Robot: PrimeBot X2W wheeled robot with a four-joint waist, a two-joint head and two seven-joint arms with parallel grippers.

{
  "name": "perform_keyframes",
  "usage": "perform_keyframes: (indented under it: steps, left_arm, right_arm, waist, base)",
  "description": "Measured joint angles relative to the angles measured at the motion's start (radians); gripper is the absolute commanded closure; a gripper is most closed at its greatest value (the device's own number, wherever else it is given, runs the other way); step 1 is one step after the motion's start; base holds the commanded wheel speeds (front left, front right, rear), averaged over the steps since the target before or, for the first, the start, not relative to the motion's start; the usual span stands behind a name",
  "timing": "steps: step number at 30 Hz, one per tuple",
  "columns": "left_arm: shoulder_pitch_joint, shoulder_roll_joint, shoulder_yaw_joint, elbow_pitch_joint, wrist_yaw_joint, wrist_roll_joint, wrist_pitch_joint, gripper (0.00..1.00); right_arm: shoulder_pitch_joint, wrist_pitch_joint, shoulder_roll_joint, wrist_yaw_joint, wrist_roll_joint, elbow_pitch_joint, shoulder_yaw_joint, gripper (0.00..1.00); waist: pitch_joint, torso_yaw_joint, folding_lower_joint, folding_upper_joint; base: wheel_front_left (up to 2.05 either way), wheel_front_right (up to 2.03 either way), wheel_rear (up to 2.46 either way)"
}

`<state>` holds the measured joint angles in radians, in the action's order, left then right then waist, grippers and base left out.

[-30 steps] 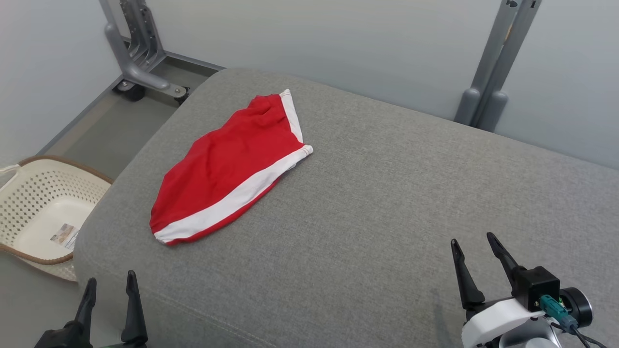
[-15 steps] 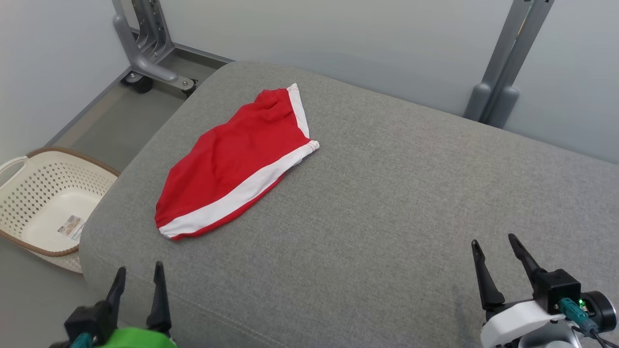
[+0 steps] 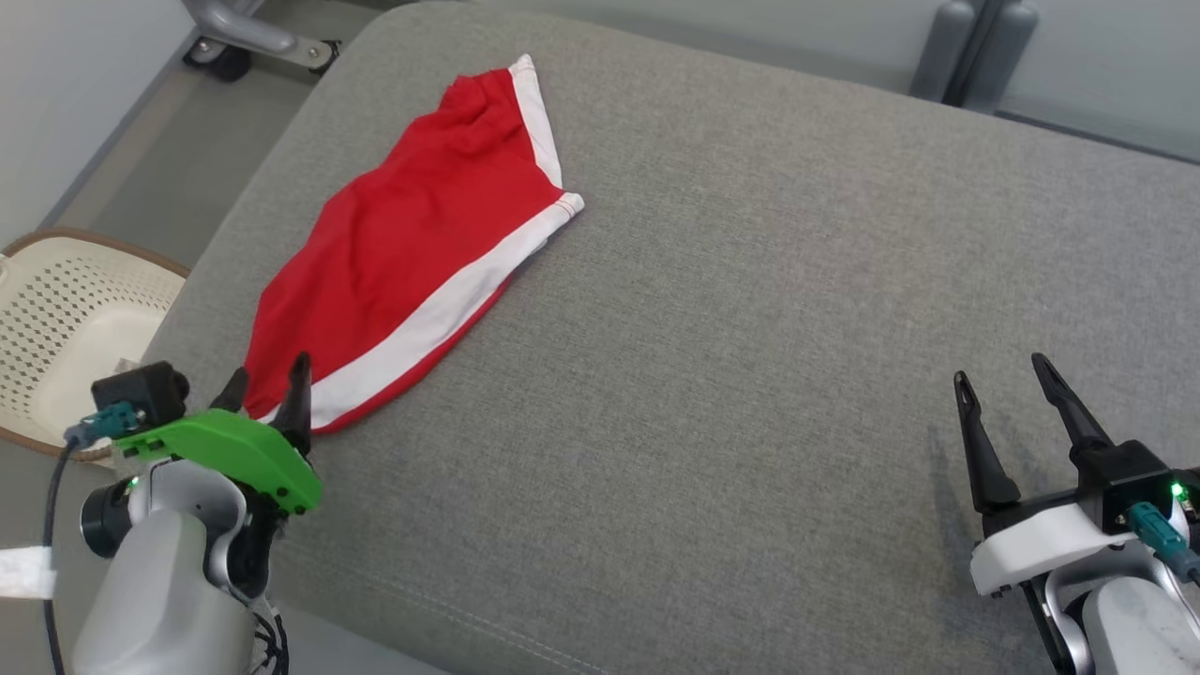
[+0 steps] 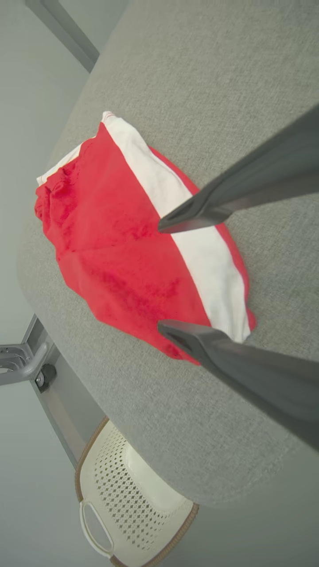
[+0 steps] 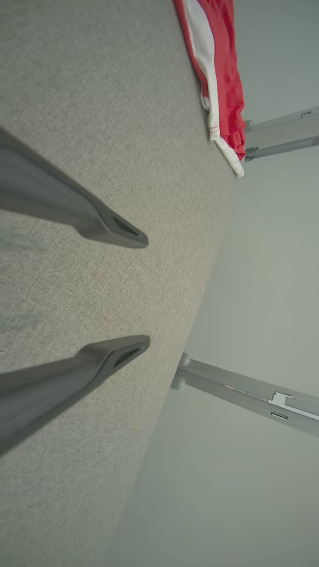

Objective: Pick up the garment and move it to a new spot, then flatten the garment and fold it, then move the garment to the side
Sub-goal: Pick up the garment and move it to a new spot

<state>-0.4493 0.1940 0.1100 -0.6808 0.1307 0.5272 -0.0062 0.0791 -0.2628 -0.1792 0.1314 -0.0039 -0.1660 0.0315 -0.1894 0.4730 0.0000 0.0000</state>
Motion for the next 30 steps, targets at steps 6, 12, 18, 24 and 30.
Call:
perform_keyframes:
  steps: [6, 12, 18, 24, 30]
  left_arm:
    - [-0.125, 0.012, -0.037, -0.178, 0.0, 0.111, 0.061, 0.0]
    - [-0.209, 0.009, -0.058, -0.331, 0.0, 0.183, 0.088, 0.0]
    - [-0.217, 0.037, -0.021, -0.359, -0.003, 0.224, 0.092, 1.0]
    - [-0.18, 0.05, 0.064, -0.272, -0.004, 0.271, 0.098, 1.0]
    - [-0.124, 0.072, 0.178, -0.109, -0.002, 0.281, 0.089, 1.0]
  right_arm:
    - [0.051, 0.0, -0.016, 0.0, -0.002, 0.012, -0.007, 0.0]
    - [0.092, 0.0, -0.02, 0.0, -0.002, 0.012, -0.021, 0.0]
    - [0.101, 0.0, -0.013, 0.0, 0.002, 0.008, -0.02, 0.0]
    - [0.097, 0.0, 0.005, 0.0, 0.006, -0.008, -0.013, 0.0]
    - [0.082, 0.0, 0.036, 0.0, 0.016, -0.026, -0.019, 0.0]
  waist:
    - [-0.095, -0.047, 0.0001, 0.0]
    - [-0.192, -0.1, 0.0001, 0.0]
    - [-0.222, -0.147, 0.0001, 0.0001]
    - [-0.199, -0.152, 0.0001, 0.0]
    - [-0.151, -0.147, 0.0001, 0.0]
  base:
    - [0.0, 0.0, 0.0]
    - [0.0, 0.0, 0.0]
    - [0.0, 0.0, 0.0]
    - [0.0, 0.0, 0.0]
    - [0.0, 0.0, 0.0]
